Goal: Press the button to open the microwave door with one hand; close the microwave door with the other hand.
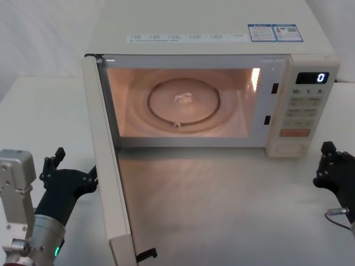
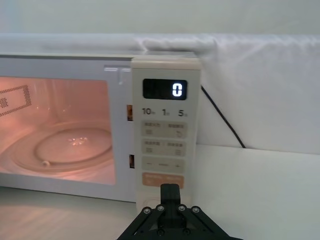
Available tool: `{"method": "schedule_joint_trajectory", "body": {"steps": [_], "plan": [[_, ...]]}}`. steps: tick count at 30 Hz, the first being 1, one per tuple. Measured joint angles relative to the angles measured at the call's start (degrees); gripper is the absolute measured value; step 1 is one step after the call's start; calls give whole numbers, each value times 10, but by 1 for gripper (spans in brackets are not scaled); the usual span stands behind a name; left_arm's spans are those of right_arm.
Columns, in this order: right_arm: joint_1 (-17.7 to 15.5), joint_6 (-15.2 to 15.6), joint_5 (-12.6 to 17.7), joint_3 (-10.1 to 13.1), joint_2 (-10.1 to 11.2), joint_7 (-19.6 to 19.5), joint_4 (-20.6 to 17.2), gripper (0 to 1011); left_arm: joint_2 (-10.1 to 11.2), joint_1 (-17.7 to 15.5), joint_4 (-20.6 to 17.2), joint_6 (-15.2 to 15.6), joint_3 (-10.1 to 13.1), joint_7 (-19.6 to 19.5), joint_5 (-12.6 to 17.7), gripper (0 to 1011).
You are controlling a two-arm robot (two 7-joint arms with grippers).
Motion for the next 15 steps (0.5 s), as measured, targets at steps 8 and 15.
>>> {"method": "schedule_joint_trajectory", "body": {"steps": [8, 15], "plan": [[-9, -4, 10, 7, 2, 1, -5, 0, 0, 0, 0, 0, 0, 0, 0, 1001], [-8, -4, 10, 7, 1, 1, -5, 46, 0, 0, 0, 0, 0, 0, 0, 1001]]}}
